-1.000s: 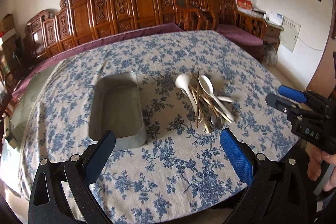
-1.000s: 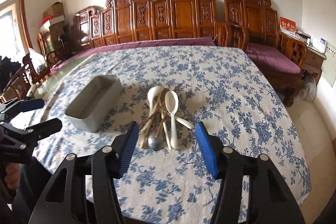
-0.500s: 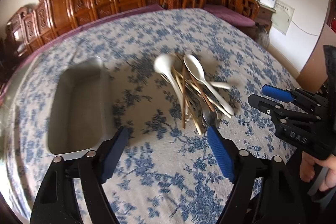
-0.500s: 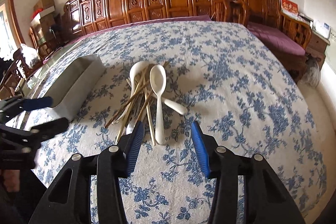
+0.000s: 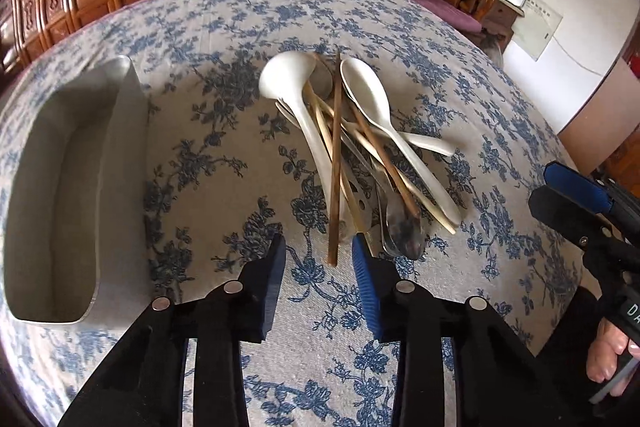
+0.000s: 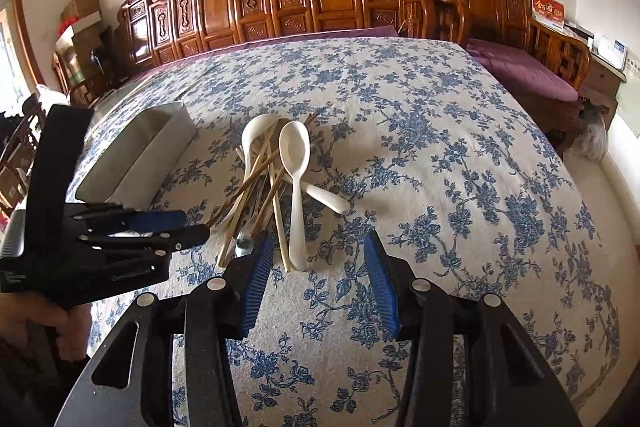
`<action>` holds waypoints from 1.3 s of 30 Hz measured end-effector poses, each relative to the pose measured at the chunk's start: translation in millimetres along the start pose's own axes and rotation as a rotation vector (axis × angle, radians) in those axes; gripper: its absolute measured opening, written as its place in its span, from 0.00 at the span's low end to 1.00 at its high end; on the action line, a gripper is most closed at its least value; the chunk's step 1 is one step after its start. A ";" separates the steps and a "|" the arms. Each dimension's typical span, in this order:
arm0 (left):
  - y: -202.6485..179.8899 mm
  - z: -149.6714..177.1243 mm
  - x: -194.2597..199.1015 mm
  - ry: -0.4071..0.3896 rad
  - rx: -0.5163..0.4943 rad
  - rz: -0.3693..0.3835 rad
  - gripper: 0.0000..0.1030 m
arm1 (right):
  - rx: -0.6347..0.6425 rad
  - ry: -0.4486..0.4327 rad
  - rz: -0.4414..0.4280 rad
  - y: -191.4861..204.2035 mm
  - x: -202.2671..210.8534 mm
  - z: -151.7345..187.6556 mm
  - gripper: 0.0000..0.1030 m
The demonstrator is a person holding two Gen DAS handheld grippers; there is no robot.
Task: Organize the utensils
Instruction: 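Close the left tool on a wooden chopstick in the pile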
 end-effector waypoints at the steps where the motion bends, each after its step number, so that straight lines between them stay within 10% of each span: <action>1: -0.4 0.3 -0.5 0.003 0.002 0.002 0.31 | 0.000 0.002 0.001 -0.6 0.2 -0.2 0.48; 6: -4.5 0.2 3.3 -0.003 0.005 0.031 0.00 | -0.007 0.017 0.004 -1.8 -1.1 1.7 0.48; 17: -2.0 4.5 22.7 -0.044 0.012 -0.003 0.00 | 0.000 0.029 -0.004 8.7 -4.3 -1.9 0.48; 21: -1.7 0.6 14.9 -0.021 0.022 0.015 0.15 | 0.006 0.025 -0.003 10.9 -0.3 -2.0 0.48; 39: -12.9 -37.9 -17.5 0.028 0.011 0.006 0.04 | -0.018 0.041 -0.007 -1.9 -10.1 -0.5 0.48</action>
Point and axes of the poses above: each gripper's, at about its wrist camera, not at the fingertips, and x roughly against the way its jaws point, y to its left, z to its underside, the point moved 6 cm from there along -x, roughly the way its jaws point, and after that the axes turned 12 degrees about y, right-handed, at the moved point
